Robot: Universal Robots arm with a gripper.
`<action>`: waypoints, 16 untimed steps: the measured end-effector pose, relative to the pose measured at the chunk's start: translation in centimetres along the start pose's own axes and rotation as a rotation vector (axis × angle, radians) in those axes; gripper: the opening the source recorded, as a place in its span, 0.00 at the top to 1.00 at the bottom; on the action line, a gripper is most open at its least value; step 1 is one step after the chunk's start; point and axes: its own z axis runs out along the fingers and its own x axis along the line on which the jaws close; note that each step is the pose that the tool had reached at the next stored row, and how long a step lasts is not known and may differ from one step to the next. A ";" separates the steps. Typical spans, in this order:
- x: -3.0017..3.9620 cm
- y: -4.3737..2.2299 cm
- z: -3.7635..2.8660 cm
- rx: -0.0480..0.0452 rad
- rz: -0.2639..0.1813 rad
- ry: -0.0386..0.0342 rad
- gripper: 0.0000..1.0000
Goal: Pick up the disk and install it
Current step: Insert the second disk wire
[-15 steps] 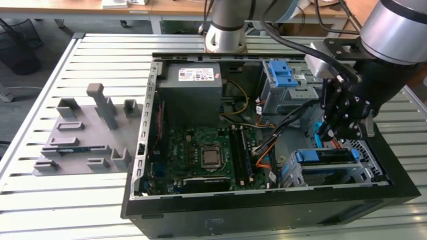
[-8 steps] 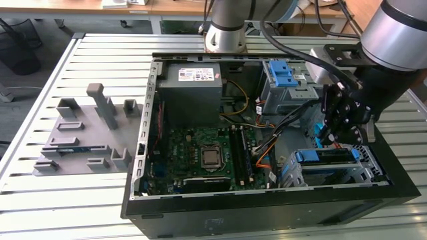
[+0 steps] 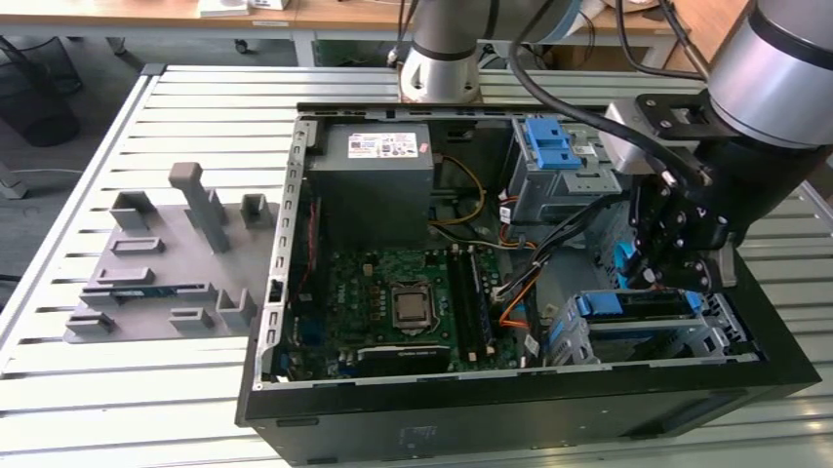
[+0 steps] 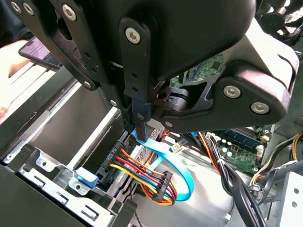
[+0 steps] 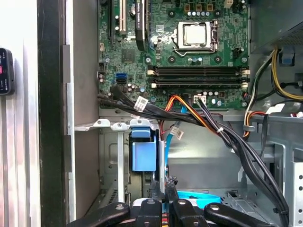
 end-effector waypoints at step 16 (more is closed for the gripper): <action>0.66 -0.01 0.32 0.0000 0.000 -0.0001 0.84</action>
